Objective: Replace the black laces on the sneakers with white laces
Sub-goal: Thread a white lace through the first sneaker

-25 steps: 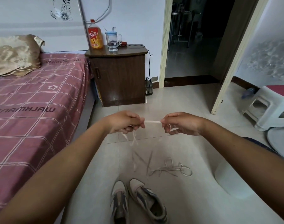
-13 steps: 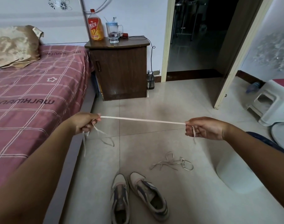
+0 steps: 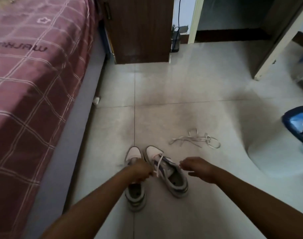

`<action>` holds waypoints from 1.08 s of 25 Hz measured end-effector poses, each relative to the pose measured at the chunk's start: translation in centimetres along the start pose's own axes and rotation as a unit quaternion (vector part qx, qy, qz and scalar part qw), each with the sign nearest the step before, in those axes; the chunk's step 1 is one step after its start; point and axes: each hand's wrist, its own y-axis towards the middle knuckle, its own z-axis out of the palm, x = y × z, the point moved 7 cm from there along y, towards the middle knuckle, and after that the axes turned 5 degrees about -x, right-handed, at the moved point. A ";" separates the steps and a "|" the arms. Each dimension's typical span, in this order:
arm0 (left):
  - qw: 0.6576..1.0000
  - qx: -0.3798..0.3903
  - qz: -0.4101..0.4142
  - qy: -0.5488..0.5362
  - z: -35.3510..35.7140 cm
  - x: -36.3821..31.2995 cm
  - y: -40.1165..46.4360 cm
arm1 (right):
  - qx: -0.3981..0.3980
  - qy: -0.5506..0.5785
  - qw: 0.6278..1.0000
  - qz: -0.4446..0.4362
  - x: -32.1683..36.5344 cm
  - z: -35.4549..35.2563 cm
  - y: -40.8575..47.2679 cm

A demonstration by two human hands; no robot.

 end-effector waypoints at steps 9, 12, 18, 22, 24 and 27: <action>0.995 -0.052 0.079 -0.022 13.2 2.0 0.4 | -0.148 0.020 0.989 -0.013 -8.2 0.0 -3.6; 0.991 0.060 0.112 0.052 16.7 2.6 -3.1 | -0.128 0.016 0.989 0.074 -11.6 -1.2 -7.5; 0.979 -0.019 0.173 0.109 4.2 -5.0 -3.2 | -0.098 0.335 0.937 0.012 -4.1 -10.2 -7.4; 0.952 -0.217 0.215 0.008 -9.2 -11.5 -5.1 | -0.129 0.366 0.917 -0.095 3.4 -15.3 -6.3; 0.936 -0.228 0.263 -0.058 -12.5 -15.6 -6.4 | -0.148 0.395 0.895 -0.141 7.3 -17.1 -6.0; 0.933 -0.214 0.281 -0.072 -13.8 -19.8 -6.4 | -0.151 0.449 0.865 -0.167 11.5 -18.2 -5.3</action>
